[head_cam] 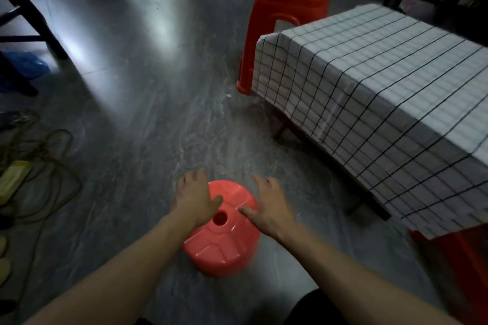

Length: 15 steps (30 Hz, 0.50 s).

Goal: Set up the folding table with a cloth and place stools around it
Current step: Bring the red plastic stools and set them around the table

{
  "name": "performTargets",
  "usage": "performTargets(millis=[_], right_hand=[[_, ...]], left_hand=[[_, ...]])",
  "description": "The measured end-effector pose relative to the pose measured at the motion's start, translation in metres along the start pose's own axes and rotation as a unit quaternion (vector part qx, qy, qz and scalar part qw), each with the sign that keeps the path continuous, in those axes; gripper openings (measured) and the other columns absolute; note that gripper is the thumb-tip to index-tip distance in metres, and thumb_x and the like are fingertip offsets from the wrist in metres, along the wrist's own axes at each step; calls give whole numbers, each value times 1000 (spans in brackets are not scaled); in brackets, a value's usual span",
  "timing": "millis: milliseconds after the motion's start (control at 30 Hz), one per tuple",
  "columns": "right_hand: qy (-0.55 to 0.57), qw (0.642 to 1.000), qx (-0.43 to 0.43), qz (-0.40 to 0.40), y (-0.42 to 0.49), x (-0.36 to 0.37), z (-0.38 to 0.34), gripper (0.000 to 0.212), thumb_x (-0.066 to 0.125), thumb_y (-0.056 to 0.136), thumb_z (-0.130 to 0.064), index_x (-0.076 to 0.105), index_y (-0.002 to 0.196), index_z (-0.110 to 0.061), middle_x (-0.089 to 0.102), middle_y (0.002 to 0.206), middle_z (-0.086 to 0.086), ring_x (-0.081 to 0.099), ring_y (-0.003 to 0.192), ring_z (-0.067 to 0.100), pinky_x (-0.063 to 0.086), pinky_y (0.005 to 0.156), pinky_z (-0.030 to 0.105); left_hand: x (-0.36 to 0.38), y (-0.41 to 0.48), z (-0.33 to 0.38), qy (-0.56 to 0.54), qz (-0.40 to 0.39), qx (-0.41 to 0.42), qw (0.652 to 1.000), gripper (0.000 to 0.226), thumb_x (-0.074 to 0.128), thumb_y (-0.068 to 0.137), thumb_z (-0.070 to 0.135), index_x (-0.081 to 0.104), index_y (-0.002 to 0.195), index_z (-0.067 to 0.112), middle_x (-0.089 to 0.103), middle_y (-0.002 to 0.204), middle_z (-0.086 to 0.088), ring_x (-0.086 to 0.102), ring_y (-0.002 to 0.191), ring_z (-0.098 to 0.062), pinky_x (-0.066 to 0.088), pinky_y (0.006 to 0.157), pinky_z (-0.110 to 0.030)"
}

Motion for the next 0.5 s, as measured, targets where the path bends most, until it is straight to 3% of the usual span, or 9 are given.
performTargets(millis=[300, 500], right_hand=[[-50, 998, 36, 9, -89, -257, -132, 79, 67, 85, -48, 28, 150, -24, 31, 150, 8, 38, 133, 30, 41, 107, 45], [-50, 998, 40, 29, -159, -404, -196, 75, 64, 88, -45, 29, 150, -23, 34, 150, 7, 38, 134, 27, 41, 108, 44]], left_hand=[[-240, -85, 81, -24, -19, 67, 997, 57, 61, 84, 49, 45, 126, 12, 49, 130, -14, 43, 122, -32, 36, 103, -40], [-383, -137, 151, -75, -30, 85, 993, 61, 60, 85, 43, 42, 134, 12, 45, 139, -14, 39, 129, -31, 35, 105, -42]])
Point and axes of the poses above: each hand's wrist, its own y-axis towards the middle knuckle, its own x-axis out of the palm, z = x × y, the point moved 7 cm from there along y, towards the middle knuckle
